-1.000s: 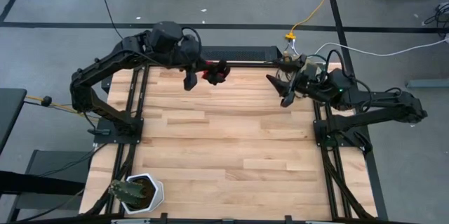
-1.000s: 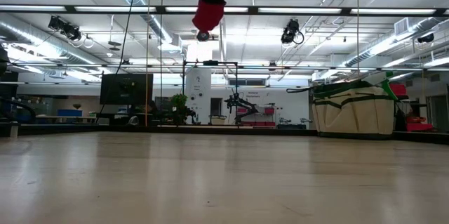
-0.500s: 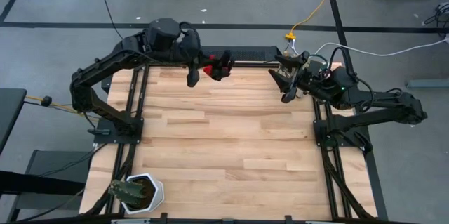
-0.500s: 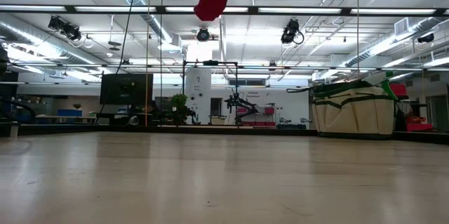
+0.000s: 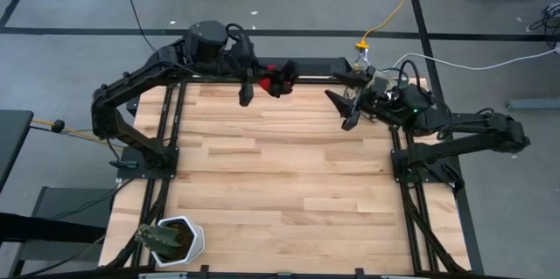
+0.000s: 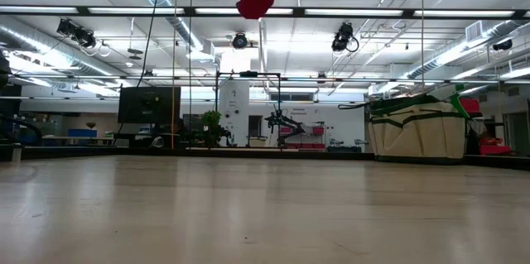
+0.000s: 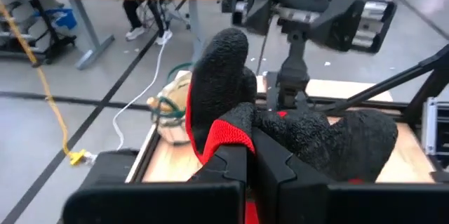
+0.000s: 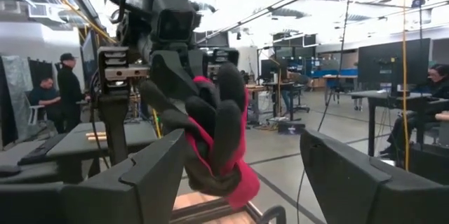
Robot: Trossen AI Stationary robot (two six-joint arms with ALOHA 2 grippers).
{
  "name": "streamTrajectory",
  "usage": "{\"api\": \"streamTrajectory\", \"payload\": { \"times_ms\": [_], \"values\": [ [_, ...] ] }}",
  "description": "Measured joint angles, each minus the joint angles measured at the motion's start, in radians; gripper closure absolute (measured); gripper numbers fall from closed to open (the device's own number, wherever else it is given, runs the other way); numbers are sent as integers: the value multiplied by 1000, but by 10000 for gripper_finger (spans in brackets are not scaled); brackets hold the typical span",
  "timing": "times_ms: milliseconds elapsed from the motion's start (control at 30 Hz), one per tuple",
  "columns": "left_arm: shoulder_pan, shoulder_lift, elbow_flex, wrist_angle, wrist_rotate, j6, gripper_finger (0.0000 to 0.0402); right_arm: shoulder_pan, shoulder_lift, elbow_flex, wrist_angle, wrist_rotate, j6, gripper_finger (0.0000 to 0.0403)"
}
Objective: Pick & Place Garden tools in Gardening bag
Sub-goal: Put the red gloves scissors into the gardening bag
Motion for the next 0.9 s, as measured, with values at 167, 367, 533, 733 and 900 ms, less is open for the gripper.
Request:
{"api": "streamTrajectory", "payload": {
  "times_ms": [167, 367, 533, 733, 900],
  "values": [
    [-2, 38, 0, 57, 37, -1, 396, -6, 26, 0, 23, -13, 11, 119],
    [0, 64, 0, 130, 91, -2, 396, -26, 35, 0, 43, -98, 86, 119],
    [2, 64, 0, 138, 102, -2, 396, -39, 35, 31, 34, -165, 126, 119],
    [2, 64, 0, 138, 131, -2, 396, -68, 66, 165, -135, -218, 103, 119],
    [2, 64, 0, 163, 132, -2, 396, -87, 81, 224, -189, -227, 75, 119]
  ]
}}
